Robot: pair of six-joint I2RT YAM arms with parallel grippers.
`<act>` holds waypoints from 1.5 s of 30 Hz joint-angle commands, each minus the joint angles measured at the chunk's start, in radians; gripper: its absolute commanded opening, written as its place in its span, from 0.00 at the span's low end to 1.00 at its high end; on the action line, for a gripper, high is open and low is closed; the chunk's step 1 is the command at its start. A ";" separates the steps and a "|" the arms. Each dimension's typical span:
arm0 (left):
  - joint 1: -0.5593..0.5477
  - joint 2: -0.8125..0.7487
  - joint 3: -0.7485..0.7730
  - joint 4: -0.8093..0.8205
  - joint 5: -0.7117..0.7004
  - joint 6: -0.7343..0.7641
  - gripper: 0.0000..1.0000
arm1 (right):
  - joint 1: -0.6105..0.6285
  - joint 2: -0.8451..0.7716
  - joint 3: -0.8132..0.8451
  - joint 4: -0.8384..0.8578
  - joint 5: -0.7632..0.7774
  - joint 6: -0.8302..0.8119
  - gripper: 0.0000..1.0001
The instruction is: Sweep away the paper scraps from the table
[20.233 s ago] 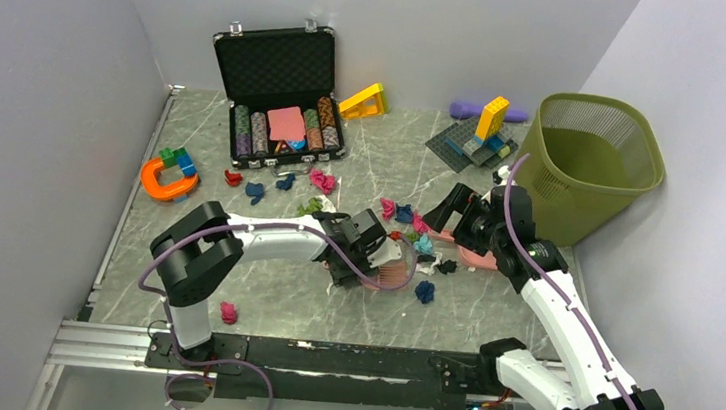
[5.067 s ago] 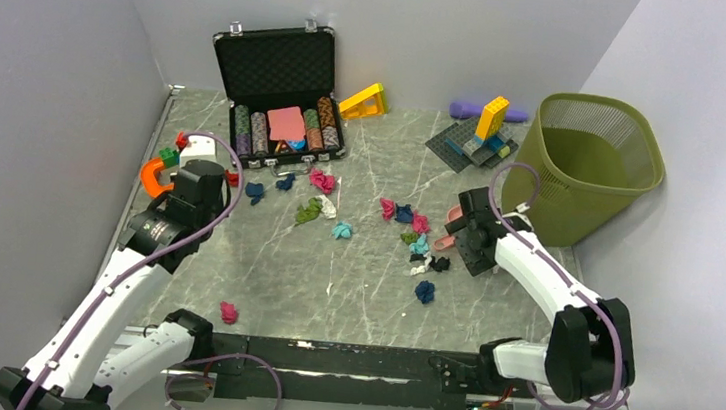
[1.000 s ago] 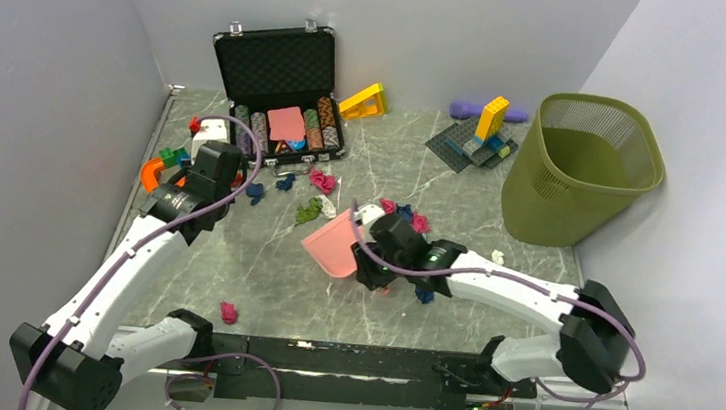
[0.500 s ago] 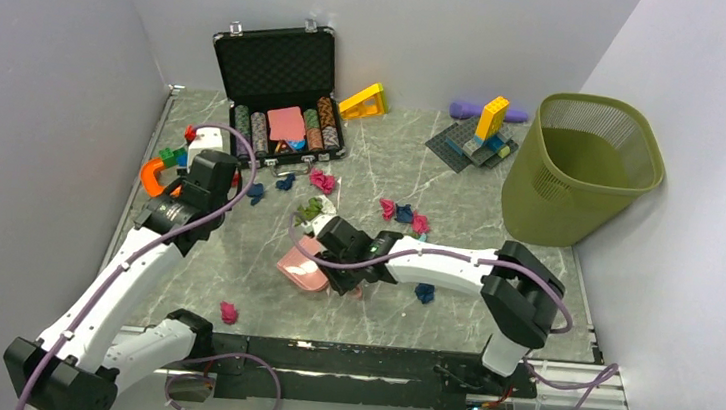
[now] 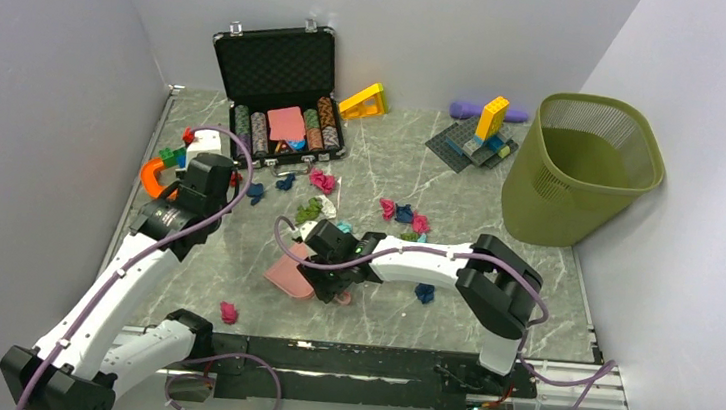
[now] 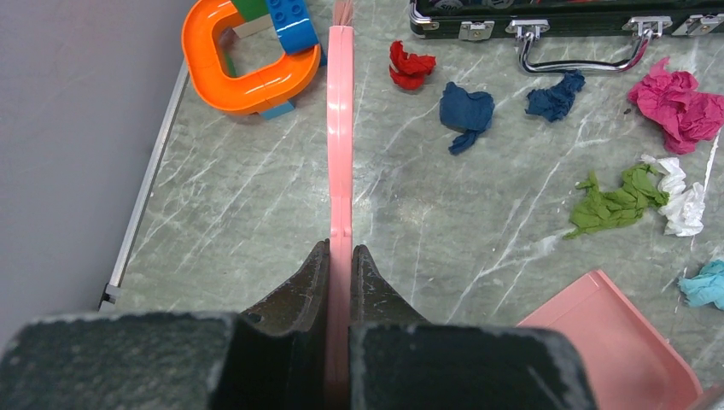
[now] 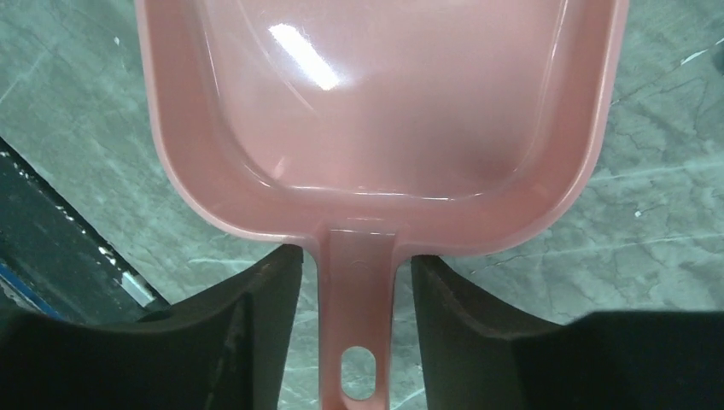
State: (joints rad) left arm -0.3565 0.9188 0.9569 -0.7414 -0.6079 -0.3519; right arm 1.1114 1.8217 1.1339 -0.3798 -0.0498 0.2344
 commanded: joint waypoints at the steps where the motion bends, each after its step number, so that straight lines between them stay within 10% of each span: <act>1: 0.004 -0.025 0.001 0.043 -0.001 0.019 0.00 | -0.002 -0.017 0.007 0.036 0.029 -0.003 0.59; 30: 0.004 -0.023 0.002 0.047 -0.005 0.018 0.00 | 0.073 -0.069 -0.074 0.139 0.237 -0.050 0.45; 33: 0.004 -0.021 0.002 0.047 -0.006 0.020 0.00 | 0.073 -0.054 -0.075 0.141 0.246 -0.044 0.36; 37: 0.004 -0.017 0.001 0.047 -0.009 0.023 0.00 | 0.073 -0.060 -0.060 0.125 0.263 -0.027 0.01; 45: 0.004 0.038 0.019 0.037 -0.048 0.040 0.00 | 0.073 -0.271 -0.118 0.135 0.224 -0.066 0.00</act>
State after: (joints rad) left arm -0.3569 0.9268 0.9524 -0.7391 -0.6155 -0.3336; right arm 1.1801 1.7035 1.0225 -0.2684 0.1734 0.1902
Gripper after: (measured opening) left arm 0.102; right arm 0.337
